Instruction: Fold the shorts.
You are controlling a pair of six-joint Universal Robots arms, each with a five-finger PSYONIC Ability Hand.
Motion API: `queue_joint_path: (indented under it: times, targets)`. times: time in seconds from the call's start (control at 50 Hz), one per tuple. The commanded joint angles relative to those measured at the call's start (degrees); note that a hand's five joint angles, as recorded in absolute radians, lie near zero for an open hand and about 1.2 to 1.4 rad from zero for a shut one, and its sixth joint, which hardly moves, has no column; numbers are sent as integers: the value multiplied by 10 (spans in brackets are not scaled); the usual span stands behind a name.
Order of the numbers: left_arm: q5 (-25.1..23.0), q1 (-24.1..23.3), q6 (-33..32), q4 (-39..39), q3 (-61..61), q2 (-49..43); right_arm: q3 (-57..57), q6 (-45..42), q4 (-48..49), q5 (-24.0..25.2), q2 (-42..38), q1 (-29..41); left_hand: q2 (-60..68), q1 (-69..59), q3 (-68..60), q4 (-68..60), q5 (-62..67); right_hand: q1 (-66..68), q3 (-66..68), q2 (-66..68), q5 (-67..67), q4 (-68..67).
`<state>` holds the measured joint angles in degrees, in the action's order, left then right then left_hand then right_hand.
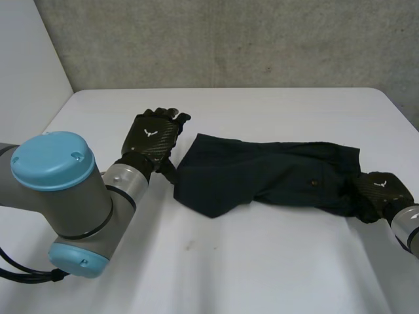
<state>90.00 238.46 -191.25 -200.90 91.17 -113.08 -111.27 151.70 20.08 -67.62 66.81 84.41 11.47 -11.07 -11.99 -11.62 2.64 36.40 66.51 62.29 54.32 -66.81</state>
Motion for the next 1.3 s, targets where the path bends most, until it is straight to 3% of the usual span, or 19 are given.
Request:
queue_joint_path:
  times: [0.02,0.18,0.34,0.4,0.44,0.58,0.76,0.86,0.88,0.9,0.96,0.98,1.18,1.3]
  targets:
    - [0,0,0,0,5,5,8,4,3,-5,11,-5,-7,4,13,9,-19,436,135,177,157,-132]
    - [0,1,0,0,5,10,40,0,-21,-7,57,-6,-7,4,13,9,-19,436,135,177,157,-132]
    - [0,1,0,0,7,15,149,-4,-124,3,57,15,-9,5,14,11,-21,436,135,177,157,-132]
    - [0,1,0,0,6,15,191,-3,-150,9,51,66,-11,7,16,12,-23,436,135,177,157,-132]
    - [1,2,0,0,5,15,239,-3,-165,14,33,138,-11,7,16,12,-23,436,135,177,157,-132]
    - [3,3,1,0,6,21,388,0,-177,13,-73,317,-11,7,16,12,-23,436,135,177,157,-132]
    - [6,15,2,0,8,35,535,0,-221,25,-240,440,-11,7,16,12,-23,436,135,177,157,-132]
    - [6,20,3,-1,5,41,592,1,-251,17,-287,451,-11,7,16,12,-23,436,135,177,157,-132]
    - [6,23,3,-1,4,42,602,4,-251,15,-284,451,-13,9,18,14,-24,182,-119,-77,-97,122]
    - [5,28,3,-1,1,44,604,7,-251,13,-280,451,-13,9,18,14,-24,58,-243,-201,-222,246]
    - [4,35,2,-4,-8,45,601,37,-252,-8,-248,449,-13,9,18,14,-24,-229,-530,-487,-508,533]
    - [4,35,1,-5,-12,45,598,50,-252,-13,-236,446,-13,9,18,14,-24,-263,-564,-522,-542,567]
    - [4,29,5,-5,-85,34,510,230,-247,-41,-86,384,-2,-2,8,4,-14,-264,-565,-523,-543,568]
    - [1,-17,19,2,-129,-28,492,270,-266,-123,-79,339,-1,-3,6,2,-12,-264,-565,-523,-543,568]
